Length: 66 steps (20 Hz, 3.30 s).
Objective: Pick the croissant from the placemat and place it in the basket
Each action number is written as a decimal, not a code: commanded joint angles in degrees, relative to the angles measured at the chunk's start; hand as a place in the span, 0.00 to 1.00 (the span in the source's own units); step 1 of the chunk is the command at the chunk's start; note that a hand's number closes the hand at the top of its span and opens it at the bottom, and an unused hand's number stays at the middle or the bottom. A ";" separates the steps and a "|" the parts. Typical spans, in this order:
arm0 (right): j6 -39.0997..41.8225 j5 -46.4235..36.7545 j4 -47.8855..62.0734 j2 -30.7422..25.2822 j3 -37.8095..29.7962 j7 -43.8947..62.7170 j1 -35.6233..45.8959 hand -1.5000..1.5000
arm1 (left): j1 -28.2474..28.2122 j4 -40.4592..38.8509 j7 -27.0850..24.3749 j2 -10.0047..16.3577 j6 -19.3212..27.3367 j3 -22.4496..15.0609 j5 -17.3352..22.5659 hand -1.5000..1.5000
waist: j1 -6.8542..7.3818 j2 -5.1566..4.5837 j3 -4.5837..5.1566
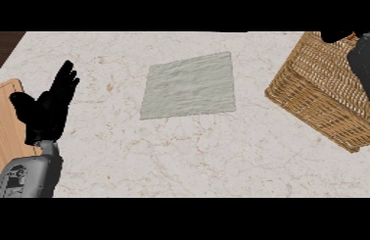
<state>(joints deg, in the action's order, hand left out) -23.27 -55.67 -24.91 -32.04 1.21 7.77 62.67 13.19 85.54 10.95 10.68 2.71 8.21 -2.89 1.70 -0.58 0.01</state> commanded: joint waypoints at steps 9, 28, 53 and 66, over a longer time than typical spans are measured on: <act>8.80 -4.45 13.98 -1.85 0.50 1.44 5.80 1.00 | -0.81 1.18 0.26 -0.96 -0.02 -1.27 -0.54 0.50 | 0.58 -0.25 -0.04; 3.54 -6.54 18.70 -1.12 -0.16 1.14 2.96 1.00 | 1.83 0.76 1.46 -0.19 -0.67 -0.62 0.10 0.50 | 1.43 -0.62 -0.14; 14.28 -5.17 22.24 -2.43 -2.30 3.73 2.25 1.00 | 0.07 -0.54 -2.09 -0.74 -0.59 -0.17 -0.13 0.50 | 1.43 -0.72 -0.12; 3.55 5.54 15.61 -2.19 -12.90 0.31 0.69 0.00 | -1.07 -1.26 -3.20 0.16 -2.00 1.09 1.20 0.50 | 0.69 -0.36 -0.13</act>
<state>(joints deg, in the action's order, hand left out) -16.83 -53.62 -7.28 -34.80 -8.25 9.09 62.98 12.84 84.95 9.03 10.24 1.69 8.35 -2.69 2.73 -1.14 -0.17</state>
